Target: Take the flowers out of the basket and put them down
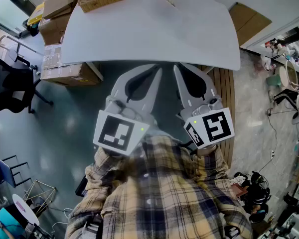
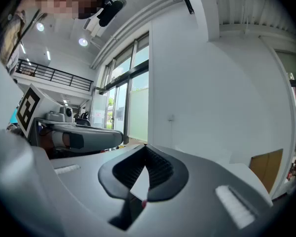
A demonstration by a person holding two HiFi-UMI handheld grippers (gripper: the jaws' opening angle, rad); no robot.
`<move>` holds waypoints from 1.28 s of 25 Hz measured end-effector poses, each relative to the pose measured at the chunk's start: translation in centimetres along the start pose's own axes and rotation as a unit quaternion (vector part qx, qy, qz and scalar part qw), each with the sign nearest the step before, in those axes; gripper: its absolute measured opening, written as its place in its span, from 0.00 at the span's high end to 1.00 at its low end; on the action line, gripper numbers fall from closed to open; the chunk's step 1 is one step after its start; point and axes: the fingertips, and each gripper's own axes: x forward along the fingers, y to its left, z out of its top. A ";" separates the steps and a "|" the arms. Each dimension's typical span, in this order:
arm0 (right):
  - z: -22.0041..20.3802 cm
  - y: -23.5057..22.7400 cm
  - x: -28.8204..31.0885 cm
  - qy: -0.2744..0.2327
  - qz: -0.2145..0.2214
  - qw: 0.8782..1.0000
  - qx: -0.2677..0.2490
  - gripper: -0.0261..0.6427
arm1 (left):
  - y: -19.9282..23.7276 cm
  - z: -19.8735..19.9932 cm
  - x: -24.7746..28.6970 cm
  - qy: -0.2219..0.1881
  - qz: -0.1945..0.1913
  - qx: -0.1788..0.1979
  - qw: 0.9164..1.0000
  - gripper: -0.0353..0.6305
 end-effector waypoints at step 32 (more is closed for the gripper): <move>0.1 -1.1 0.7 0.002 0.016 1.000 0.001 0.96 | 0.5 0.4 1.5 0.001 0.013 0.000 1.000 0.94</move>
